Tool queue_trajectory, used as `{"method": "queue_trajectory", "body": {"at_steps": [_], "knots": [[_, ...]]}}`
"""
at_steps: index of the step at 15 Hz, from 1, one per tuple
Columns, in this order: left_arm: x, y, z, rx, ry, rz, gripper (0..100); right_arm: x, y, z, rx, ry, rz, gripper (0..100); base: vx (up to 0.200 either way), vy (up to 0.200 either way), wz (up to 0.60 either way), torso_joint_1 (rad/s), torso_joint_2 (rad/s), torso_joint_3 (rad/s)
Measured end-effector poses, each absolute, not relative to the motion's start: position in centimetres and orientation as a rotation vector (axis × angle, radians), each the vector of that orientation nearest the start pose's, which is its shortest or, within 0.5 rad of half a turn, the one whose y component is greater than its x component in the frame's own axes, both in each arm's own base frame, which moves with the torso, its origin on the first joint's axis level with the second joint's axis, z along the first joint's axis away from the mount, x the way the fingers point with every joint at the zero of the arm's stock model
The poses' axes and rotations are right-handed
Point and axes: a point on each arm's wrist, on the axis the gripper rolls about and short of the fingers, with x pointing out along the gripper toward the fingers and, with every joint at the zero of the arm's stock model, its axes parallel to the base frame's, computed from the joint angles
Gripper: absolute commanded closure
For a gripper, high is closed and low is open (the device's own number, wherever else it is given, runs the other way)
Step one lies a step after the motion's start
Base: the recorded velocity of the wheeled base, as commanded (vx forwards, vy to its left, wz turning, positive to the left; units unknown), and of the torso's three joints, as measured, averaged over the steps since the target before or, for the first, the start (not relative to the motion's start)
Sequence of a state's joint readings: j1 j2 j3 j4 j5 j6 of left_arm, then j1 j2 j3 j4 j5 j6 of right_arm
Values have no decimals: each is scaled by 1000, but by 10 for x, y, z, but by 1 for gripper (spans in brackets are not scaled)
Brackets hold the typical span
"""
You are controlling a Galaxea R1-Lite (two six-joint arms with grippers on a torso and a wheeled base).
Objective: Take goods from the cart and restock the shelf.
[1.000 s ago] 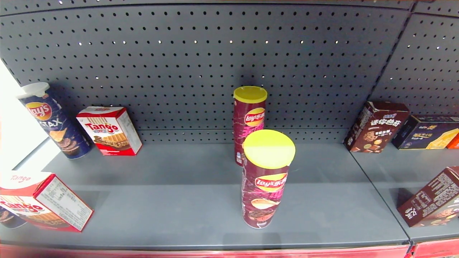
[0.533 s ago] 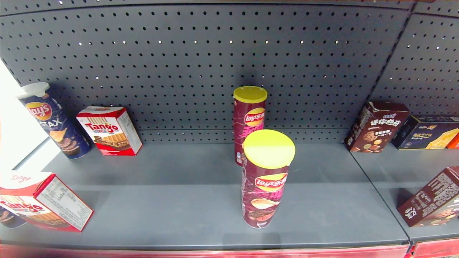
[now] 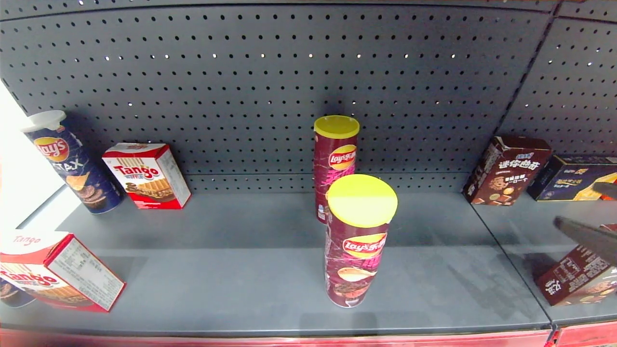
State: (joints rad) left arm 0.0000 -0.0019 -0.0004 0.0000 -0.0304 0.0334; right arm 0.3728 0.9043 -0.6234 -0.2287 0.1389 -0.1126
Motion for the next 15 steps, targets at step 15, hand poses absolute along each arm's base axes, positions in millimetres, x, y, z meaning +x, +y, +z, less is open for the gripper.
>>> {"method": "queue_trajectory", "body": {"at_steps": [15], "knots": [[-23, -1, 76, 41, -1, -38, 0, 165, 130, 190, -212, 333, 785, 0, 0, 0, 0, 0, 0, 0]]}}
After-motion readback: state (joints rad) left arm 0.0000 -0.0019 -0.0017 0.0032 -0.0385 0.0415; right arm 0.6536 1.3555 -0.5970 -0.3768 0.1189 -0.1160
